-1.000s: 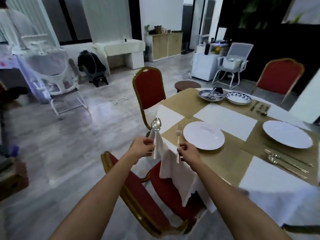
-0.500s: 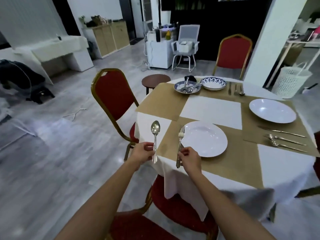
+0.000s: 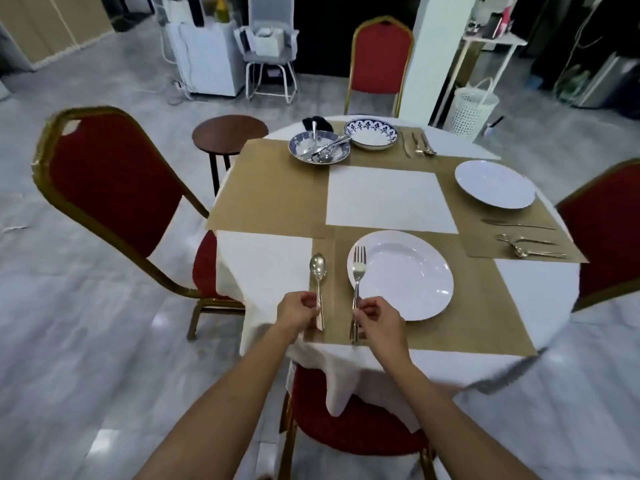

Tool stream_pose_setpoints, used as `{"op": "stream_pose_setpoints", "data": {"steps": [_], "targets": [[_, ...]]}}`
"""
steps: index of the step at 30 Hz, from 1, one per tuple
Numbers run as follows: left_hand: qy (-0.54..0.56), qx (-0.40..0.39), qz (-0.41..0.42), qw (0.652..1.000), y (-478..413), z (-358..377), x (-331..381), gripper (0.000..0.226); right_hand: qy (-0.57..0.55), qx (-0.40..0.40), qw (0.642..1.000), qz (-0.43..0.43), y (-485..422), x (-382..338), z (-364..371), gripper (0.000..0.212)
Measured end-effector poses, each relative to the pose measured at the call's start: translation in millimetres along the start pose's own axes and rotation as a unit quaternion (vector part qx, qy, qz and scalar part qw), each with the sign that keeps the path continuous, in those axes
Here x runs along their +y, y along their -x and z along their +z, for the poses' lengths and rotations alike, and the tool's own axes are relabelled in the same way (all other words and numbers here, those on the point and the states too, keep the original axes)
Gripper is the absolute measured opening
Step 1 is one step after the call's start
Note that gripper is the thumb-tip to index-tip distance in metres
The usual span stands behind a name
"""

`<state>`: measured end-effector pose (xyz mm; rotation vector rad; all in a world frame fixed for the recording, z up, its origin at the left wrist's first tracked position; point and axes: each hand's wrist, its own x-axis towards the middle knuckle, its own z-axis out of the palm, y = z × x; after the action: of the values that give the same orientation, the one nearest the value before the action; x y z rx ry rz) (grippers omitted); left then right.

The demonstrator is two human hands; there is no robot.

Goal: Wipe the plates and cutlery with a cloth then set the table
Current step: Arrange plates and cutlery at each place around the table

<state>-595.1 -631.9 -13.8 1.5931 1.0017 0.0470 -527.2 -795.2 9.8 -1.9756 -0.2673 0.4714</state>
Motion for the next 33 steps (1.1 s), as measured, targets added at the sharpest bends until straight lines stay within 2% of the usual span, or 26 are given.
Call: {"op": "stream_pose_setpoints", "data": {"steps": [4, 9, 16, 19, 23, 27, 33], "targets": [[0.005, -0.046, 0.005, 0.999, -21, -5, -4, 0.028, 0.002, 0.012, 1.0, 0.019, 4, 5, 9, 0.013], [-0.005, -0.061, 0.021, 0.998, -32, -14, 11, 0.024, 0.005, 0.035, 0.999, 0.031, 7, 3, 9, 0.014], [-0.152, -0.031, 0.064, 0.986, -39, -18, 18, 0.025, 0.002, 0.023, 0.999, 0.039, 12, 2, 8, 0.014], [-0.224, -0.011, 0.125, 0.966, -41, -23, 16, 0.041, 0.01, 0.027, 0.999, 0.037, 11, 6, 9, 0.014], [-0.296, -0.055, 0.211, 0.93, -42, -28, 6, 0.07, 0.011, 0.027, 0.999, 0.041, 12, 8, 12, 0.014], [-0.37, -0.062, 0.233, 0.897, -42, -25, 1, 0.072, 0.018, 0.035, 0.999, 0.03, 14, 7, 17, 0.014], [-0.404, -0.072, 0.226, 0.883, -44, -23, 7, 0.071, 0.026, 0.039, 0.998, 0.031, 12, 5, 21, 0.013]]}}
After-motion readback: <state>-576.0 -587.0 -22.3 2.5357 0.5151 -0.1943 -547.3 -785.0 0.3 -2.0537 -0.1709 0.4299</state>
